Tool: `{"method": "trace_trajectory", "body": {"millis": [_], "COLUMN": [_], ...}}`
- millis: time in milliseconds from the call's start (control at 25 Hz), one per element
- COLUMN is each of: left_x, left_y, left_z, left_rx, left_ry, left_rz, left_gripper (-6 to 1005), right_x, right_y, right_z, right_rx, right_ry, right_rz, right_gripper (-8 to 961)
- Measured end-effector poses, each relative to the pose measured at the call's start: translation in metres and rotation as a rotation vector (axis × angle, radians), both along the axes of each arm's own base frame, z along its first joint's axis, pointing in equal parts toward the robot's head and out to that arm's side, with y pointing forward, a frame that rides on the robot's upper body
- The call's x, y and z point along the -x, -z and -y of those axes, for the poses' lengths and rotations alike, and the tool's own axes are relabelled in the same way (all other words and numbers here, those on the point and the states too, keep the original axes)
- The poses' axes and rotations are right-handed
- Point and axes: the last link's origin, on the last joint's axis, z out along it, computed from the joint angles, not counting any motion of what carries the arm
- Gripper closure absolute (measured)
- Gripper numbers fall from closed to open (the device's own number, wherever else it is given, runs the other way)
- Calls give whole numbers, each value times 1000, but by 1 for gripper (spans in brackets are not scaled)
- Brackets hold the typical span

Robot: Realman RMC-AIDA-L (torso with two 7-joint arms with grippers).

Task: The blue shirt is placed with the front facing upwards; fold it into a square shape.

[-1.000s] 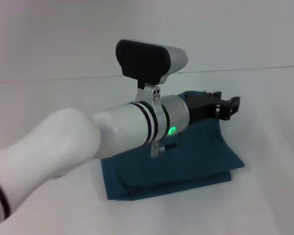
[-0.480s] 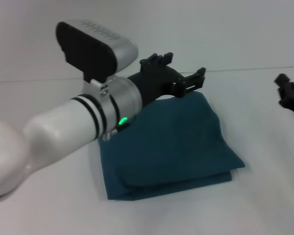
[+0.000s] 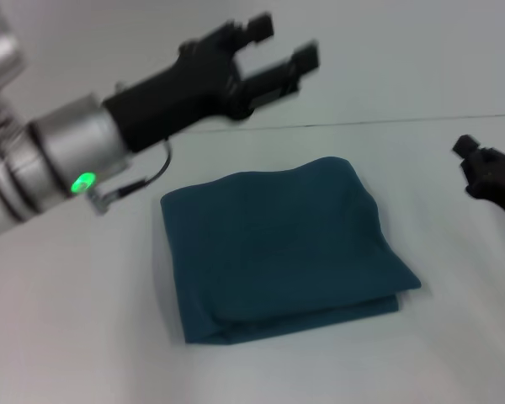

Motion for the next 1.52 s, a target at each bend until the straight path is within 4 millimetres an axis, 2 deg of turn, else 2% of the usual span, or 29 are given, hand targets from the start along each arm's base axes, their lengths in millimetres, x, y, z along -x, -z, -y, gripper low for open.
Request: {"method": "trace_trajectory", "body": {"millis": [160,280,440,560,720,920,1080,1520], "left_x": [30,61,91,103,114,118,121,124], "left_y": [3,14,25,28,28,30,33,35], "left_z": [18,30,44,50,55,56,58,61], "left_rx": [10,-66,-111,-100,-123,-124,-127,-126], "left_ry": [74,0,-102,-151,-182,-198,-201,-208], "left_rz": [7,-2,11,34,38,27,17,7], "left_gripper": [158,158,157,158,158,158,158,158], "right_x": [11,26,54,72,86,82,73,41], "right_y": [1,9,40,72,103,124,121,95], "right_z": [-7,-21,-44,-48,-38,-29,-34,-47], "right_rx": [83,103,119,170,254,303,282,167], "right_ry": [-92,-121,-99,-126,-186,-132,-26,221], "right_rz": [99,127,137,214,291,346,311,197], "right_gripper": [841,840,839,839,838,837,836,833]}}
